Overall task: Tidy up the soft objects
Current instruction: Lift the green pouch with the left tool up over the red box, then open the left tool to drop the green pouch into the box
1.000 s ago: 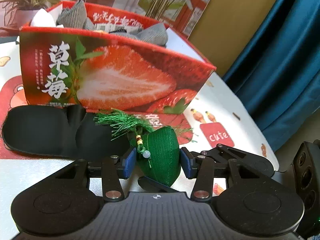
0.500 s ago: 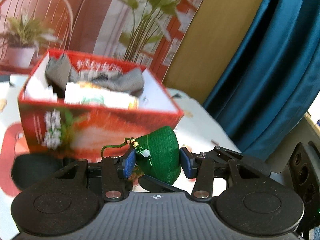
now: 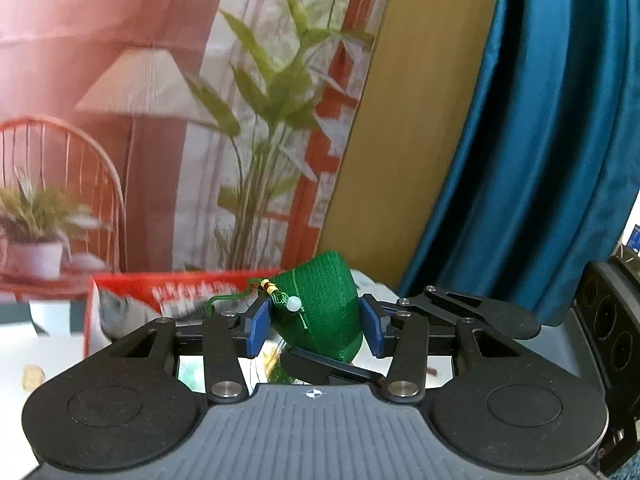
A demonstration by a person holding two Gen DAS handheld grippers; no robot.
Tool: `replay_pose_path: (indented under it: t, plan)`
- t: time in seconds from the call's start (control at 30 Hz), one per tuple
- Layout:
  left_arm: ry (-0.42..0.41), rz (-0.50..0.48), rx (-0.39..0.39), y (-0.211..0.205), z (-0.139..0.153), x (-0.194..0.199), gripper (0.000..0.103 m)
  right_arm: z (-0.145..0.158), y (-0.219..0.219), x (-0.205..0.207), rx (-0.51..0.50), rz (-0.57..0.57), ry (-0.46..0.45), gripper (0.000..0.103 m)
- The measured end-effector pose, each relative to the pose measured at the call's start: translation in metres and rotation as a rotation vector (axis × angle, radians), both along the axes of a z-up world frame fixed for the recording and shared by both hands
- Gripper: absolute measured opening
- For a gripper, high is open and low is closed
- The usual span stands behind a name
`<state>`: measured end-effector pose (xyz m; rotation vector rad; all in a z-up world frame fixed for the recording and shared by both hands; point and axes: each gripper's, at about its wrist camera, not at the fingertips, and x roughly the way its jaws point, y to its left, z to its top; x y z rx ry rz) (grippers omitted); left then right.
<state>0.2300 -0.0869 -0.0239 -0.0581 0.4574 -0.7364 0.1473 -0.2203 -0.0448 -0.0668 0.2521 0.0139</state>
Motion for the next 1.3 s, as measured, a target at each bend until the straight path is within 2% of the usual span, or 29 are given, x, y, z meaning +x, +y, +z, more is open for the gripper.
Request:
replay_pose_path:
  t: [0.2,0.27,0.37,0.73,0.9,0.97,1.03,1.07,1.13,1.3]
  plan:
    - [-0.018,0.011,0.011,-0.004,0.012,0.019,0.050,0.022,-0.008,0.032,-0.032,0.001,-0.014,0.047]
    - [-0.016,0.002,0.034,-0.007,0.009,0.023,0.050,0.023,-0.008,0.038,-0.067,-0.013,-0.030,0.047]
    - [-0.002,0.002,0.052,-0.012,-0.002,0.034,0.051,0.020,-0.016,0.047,-0.058,-0.014,-0.030,0.048]
    - [0.183,-0.004,0.112,-0.050,-0.062,0.085,0.051,-0.044,-0.054,0.075,0.026,-0.053,0.099,0.048]
    - [0.240,-0.004,0.139,-0.063,-0.088,0.101,0.052,-0.076,-0.071,0.082,0.077,-0.083,0.156,0.048]
    - [0.231,-0.008,0.138,-0.066,-0.091,0.101,0.052,-0.085,-0.075,0.083,0.074,-0.103,0.171,0.049]
    - [0.197,0.008,0.156,-0.065,-0.091,0.099,0.062,-0.090,-0.077,0.081,0.059,-0.127,0.162,0.056]
    - [0.182,0.018,0.162,-0.064,-0.090,0.099,0.063,-0.092,-0.078,0.079,0.050,-0.141,0.156,0.058]
    - [0.168,0.030,0.156,-0.054,-0.087,0.098,0.063,-0.094,-0.081,0.074,0.052,-0.164,0.149,0.063]
    - [0.140,0.089,0.107,-0.010,-0.081,0.084,0.063,-0.094,-0.081,0.057,0.065,-0.188,0.117,0.063]
